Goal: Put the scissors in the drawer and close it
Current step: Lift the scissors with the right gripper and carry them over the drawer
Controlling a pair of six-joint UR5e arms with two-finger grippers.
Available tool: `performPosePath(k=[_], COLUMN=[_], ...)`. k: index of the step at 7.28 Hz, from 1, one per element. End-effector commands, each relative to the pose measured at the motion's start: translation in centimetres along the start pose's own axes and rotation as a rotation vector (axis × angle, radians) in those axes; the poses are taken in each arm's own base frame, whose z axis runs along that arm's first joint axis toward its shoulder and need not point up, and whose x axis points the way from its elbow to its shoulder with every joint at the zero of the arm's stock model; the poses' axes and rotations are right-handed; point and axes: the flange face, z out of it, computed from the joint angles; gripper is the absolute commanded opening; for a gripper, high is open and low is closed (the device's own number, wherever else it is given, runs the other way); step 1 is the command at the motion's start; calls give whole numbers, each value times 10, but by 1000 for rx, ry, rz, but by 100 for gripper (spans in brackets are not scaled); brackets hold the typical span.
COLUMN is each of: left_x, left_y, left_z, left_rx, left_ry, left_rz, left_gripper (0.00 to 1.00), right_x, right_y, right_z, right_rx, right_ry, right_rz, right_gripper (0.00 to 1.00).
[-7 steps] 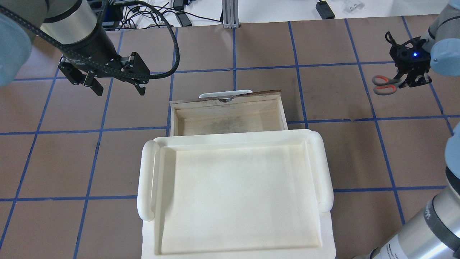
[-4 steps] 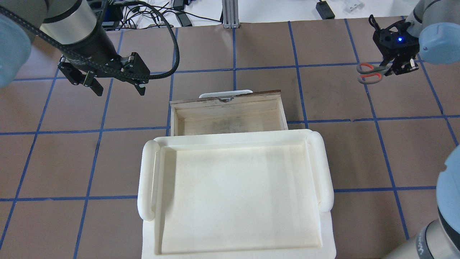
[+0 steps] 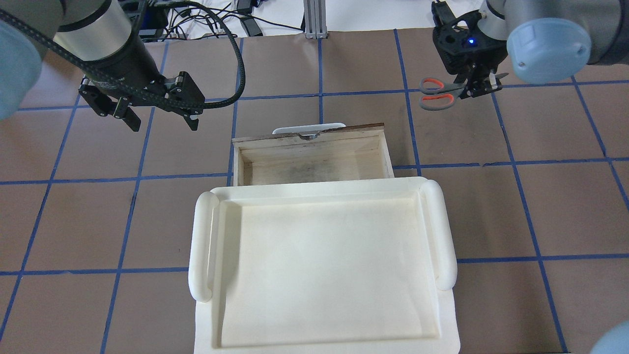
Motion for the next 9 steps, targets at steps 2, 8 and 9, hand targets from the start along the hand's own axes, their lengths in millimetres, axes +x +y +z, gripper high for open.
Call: performPosePath(k=[2,8,9], left_x=[0,0,0], left_y=[0,0,0], left_z=[0,0,0], left_rx=[0,0,1], left_ry=[0,0,0], left_rz=[0,0,0], left_gripper=[100,100,100], right_x=[-26,-67,-69], right_y=[-153,-287,-292], right_z=[-13,19,27], right_rx=[24,18,14], right_ry=[-31,-108,-123], right_rz=[100,85,75], right_gripper=[0,0,0])
